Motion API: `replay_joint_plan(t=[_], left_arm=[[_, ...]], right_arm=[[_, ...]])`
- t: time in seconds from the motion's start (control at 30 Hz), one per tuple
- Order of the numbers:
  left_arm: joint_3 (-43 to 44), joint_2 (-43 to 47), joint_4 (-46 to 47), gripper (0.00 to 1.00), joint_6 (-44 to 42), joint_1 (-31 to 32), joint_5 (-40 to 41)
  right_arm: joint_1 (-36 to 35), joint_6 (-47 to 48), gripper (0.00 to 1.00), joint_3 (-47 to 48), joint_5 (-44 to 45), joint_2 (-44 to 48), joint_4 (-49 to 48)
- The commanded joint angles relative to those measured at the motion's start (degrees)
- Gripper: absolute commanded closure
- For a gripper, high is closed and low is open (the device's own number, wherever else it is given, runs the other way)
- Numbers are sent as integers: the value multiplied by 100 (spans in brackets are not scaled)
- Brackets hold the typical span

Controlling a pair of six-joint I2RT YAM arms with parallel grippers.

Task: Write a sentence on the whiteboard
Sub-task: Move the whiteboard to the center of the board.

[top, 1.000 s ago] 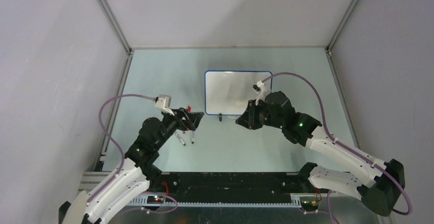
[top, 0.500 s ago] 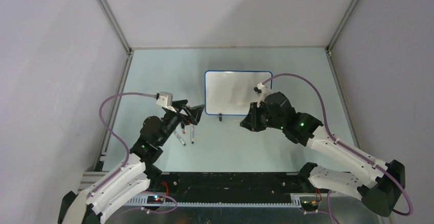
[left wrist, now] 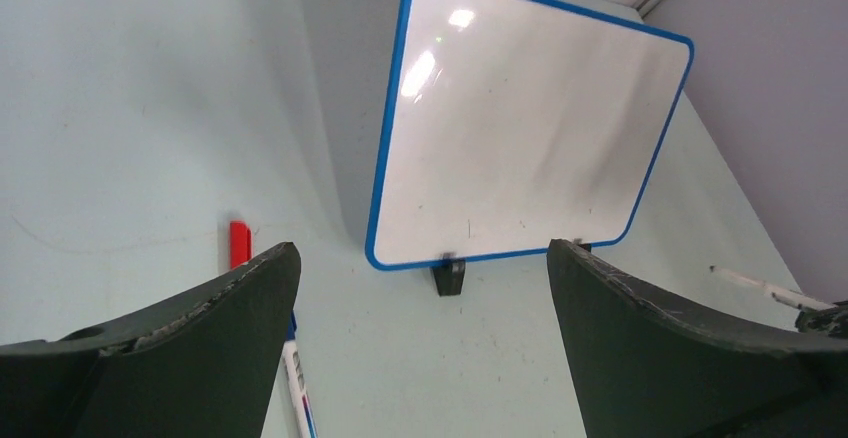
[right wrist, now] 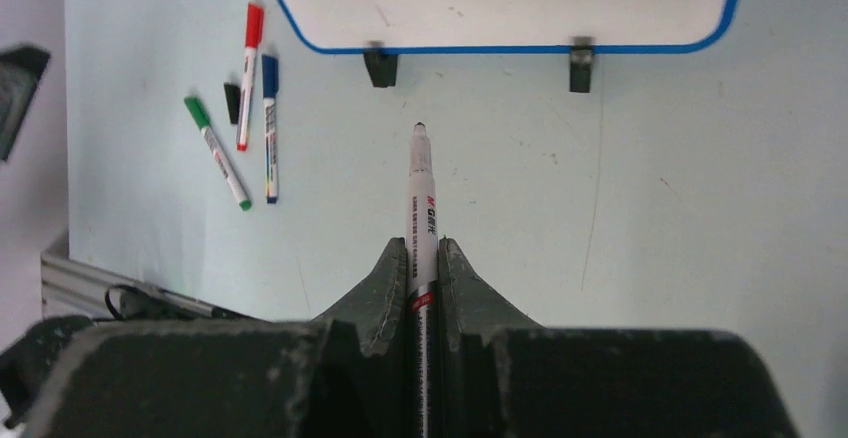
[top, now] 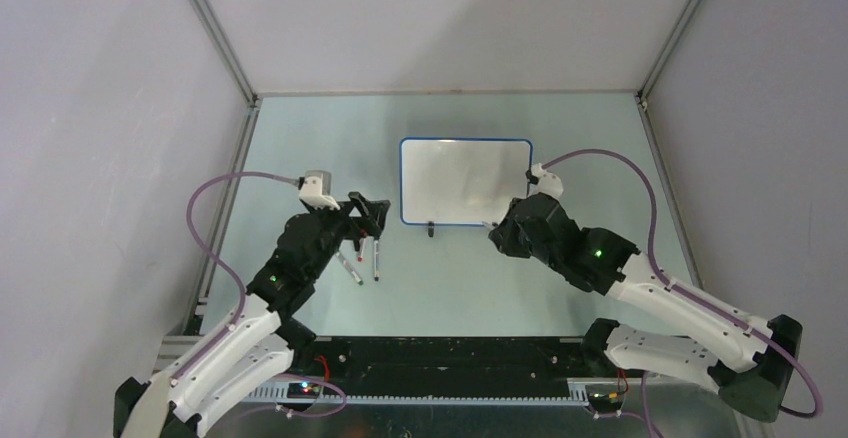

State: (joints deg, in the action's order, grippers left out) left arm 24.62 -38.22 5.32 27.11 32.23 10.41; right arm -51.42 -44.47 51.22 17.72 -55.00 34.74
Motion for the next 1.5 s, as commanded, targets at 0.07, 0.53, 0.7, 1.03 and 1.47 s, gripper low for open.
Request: replay_joint_plan(t=[0.07, 0.53, 0.7, 1.03, 1.47], left_arm=[[78, 365, -811, 1, 542, -24, 263], [-497, -129, -501, 1, 959, -1799, -1541], [-257, -351, -305, 1, 902, -1942, -1554], [-431, -192, 871, 1, 918, -1976, -1288], [852, -2495, 2329, 1, 1154, -2609, -1375]], right_arm=[[-116, -905, 100, 396, 867, -31, 590], [271, 1453, 100, 380, 15, 178, -519], [323, 1604, 100, 380, -117, 71, -598], [710, 1823, 100, 380, -593, -117, -1027], [1174, 2122, 100, 336, -1694, -164, -1867]])
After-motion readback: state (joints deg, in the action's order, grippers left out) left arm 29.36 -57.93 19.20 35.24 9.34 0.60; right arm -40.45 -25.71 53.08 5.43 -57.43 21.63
